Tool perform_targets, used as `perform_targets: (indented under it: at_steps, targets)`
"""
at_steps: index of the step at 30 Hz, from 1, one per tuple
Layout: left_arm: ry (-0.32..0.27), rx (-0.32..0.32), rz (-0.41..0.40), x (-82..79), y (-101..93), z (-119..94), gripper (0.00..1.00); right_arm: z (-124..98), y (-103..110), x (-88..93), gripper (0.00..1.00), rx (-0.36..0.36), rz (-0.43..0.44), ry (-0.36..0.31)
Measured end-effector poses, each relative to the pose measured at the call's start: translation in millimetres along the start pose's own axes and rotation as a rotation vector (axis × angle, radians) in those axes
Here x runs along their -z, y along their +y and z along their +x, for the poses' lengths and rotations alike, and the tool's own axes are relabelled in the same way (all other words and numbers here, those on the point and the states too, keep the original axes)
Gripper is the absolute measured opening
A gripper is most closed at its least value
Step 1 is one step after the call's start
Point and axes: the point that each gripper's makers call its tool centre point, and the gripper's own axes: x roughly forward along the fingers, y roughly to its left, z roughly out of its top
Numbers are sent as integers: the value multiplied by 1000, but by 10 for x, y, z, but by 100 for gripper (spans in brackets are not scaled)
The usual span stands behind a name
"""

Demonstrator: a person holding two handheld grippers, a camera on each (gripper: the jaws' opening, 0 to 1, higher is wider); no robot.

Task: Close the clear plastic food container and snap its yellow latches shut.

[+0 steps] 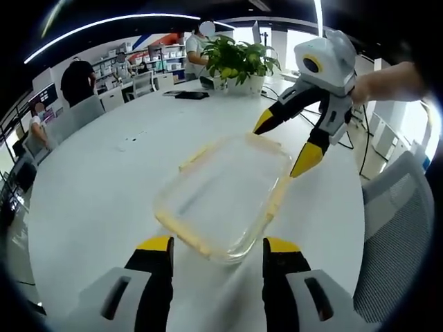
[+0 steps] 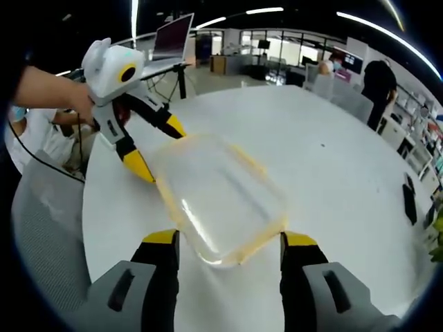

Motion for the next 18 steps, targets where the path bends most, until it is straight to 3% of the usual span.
perform_targets:
  at_steps: [18]
  targets:
    - [-76, -63, -42, 53, -128, -419, 59, -400, 82, 49, 64, 47, 8, -102]
